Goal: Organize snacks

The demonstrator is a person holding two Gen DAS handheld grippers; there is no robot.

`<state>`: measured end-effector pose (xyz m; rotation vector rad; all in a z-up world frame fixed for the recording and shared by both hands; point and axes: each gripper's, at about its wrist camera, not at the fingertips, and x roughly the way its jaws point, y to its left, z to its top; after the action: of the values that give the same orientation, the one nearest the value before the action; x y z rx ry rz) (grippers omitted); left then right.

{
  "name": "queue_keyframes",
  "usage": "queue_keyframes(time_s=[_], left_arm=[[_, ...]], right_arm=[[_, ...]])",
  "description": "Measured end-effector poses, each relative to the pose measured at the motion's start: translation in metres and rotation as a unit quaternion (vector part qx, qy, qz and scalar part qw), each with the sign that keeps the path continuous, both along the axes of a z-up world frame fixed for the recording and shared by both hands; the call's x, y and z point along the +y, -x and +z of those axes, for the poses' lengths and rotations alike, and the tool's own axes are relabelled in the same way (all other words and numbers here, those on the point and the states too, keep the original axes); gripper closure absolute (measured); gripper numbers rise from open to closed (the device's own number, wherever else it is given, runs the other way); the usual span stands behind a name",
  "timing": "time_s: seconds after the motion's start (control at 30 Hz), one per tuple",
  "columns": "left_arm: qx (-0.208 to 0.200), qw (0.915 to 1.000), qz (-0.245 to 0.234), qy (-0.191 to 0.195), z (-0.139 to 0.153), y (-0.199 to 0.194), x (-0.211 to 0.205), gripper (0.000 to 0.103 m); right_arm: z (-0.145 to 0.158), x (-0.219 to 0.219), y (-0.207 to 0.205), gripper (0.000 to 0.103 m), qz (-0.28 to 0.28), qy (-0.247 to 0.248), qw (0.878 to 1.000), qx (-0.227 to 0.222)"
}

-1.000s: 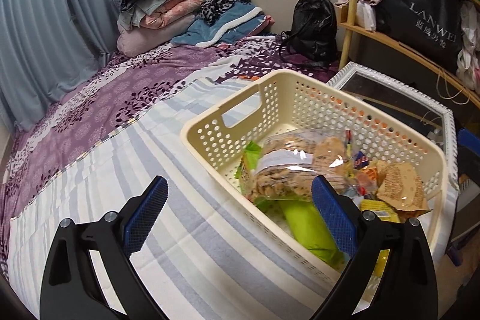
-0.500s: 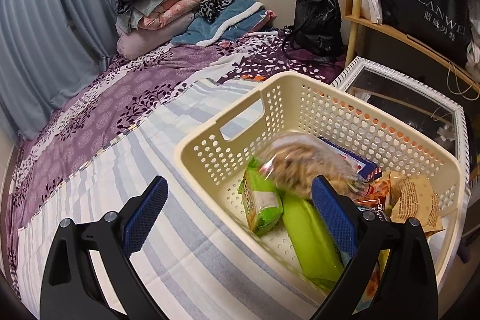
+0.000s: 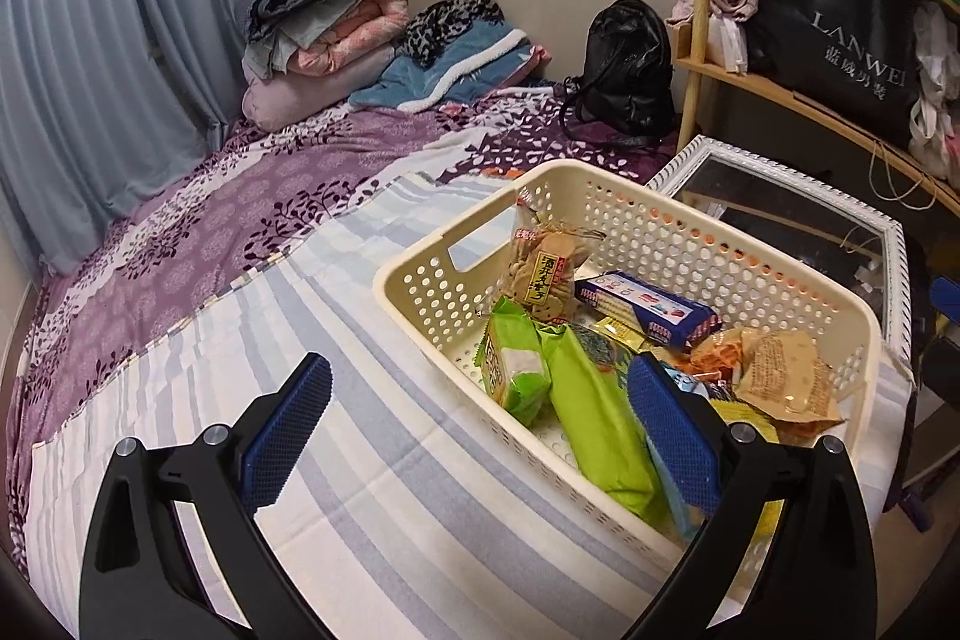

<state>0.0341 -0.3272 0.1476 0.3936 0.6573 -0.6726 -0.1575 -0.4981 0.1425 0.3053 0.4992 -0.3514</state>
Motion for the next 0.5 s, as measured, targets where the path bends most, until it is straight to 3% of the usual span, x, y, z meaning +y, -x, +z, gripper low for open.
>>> queue_keyframes(time_s=[0.1,0.5], left_arm=[[-0.003,0.9999,-0.001,0.010,0.007,0.009,0.009,0.003],[-0.034,0.9981,0.018,0.048,0.031,0.044,0.058,0.003]], right_arm=[[0.002,0.006,0.000,0.005,0.003,0.003,1.000,0.005],[0.013,0.040,-0.002,0.005,-0.002,0.040,0.998,0.040]])
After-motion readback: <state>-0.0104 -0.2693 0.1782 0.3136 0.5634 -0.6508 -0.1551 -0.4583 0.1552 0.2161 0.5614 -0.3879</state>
